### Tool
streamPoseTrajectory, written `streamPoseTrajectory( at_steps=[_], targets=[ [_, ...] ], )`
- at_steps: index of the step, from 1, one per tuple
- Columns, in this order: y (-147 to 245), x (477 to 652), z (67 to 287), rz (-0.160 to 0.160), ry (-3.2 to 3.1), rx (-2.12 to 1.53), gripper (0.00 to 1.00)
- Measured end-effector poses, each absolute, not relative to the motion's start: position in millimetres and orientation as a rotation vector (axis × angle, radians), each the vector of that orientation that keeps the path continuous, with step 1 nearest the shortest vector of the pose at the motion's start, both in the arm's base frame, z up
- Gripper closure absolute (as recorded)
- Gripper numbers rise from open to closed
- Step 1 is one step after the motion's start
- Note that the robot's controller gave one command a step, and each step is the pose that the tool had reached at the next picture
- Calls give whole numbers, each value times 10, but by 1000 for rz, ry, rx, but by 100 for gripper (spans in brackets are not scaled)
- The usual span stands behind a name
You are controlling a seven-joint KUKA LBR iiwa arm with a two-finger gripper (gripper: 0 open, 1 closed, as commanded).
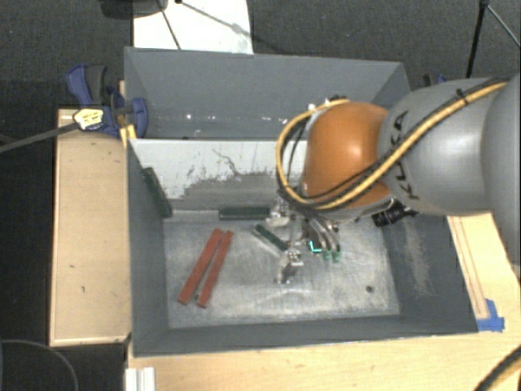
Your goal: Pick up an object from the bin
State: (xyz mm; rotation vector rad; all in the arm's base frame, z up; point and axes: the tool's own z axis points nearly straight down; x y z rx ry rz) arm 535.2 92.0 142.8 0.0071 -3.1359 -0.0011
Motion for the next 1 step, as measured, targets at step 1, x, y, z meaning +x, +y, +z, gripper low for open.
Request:
streamPoseTrajectory(
  at_steps=[1],
  targets=[
    [915,5373,1468,-2,-3144,3,0]
  ],
)
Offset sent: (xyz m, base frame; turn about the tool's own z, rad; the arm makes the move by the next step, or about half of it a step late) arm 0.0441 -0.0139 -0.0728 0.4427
